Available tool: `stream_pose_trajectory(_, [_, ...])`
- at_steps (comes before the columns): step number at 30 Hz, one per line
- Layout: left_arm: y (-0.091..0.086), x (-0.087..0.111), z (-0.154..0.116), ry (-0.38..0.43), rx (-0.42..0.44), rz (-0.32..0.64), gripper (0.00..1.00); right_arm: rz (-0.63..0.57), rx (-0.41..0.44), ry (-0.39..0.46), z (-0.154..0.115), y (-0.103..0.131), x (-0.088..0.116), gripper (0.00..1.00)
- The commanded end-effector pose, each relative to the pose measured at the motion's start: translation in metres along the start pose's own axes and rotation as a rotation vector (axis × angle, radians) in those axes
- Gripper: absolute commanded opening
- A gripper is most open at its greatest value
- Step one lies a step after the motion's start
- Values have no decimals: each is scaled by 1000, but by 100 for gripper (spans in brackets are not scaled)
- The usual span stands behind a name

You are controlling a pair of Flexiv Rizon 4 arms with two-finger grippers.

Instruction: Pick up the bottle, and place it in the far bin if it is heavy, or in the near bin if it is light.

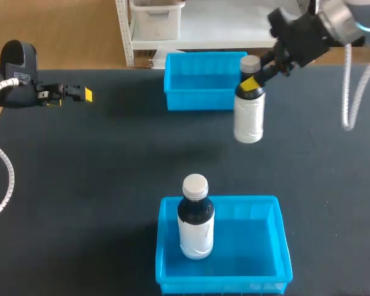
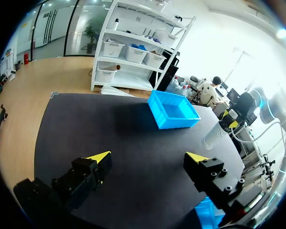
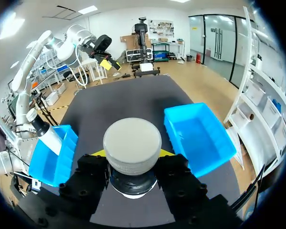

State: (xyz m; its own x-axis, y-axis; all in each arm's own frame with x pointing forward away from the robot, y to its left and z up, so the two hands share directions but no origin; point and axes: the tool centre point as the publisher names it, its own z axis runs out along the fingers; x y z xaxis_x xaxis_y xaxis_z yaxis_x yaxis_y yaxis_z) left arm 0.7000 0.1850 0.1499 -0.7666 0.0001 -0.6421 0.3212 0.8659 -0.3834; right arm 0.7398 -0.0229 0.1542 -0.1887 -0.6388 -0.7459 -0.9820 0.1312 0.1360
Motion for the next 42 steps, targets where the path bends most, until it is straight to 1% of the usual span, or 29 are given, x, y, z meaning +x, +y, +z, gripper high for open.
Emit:
stream_pose_trajectory(1, [0, 0, 0, 0, 0, 0, 100, 9, 117, -7, -37, 20, 10, 0])
stream_pose_trajectory(9, [0, 0, 0, 0, 0, 0, 100, 12, 157, -10, -80, 37, 15, 0])
stream_pose_trajectory(14, [0, 0, 0, 0, 0, 0, 100, -3, 157, -13, -100, 51, 16, 0])
stream_pose_trajectory(17, [0, 0, 0, 0, 0, 0, 100, -24, 138, -23, -109, 60, 16, 0])
stream_pose_trajectory(22, [0, 0, 0, 0, 0, 0, 100, -100, 57, -50, -118, 77, 13, 0])
stream_pose_trajectory(26, [0, 0, 0, 0, 0, 0, 100, -210, -35, -61, -119, 97, 7, 0])
stream_pose_trajectory(27, [0, 0, 0, 0, 0, 0, 100, -215, -36, -57, -119, 102, 5, 0])
stream_pose_trajectory(32, [0, 0, 0, 0, 0, 0, 100, -316, -136, -35, -111, 126, -4, 0])
stream_pose_trajectory(34, [0, 0, 0, 0, 0, 0, 100, -348, -183, -41, -107, 137, -8, 0])
stream_pose_trajectory(38, [0, 0, 0, 0, 0, 0, 100, -422, -280, -53, -99, 167, -21, 0])
stream_pose_trajectory(42, [0, 0, 0, 0, 0, 0, 100, -526, -371, -52, -90, 195, -27, 0])
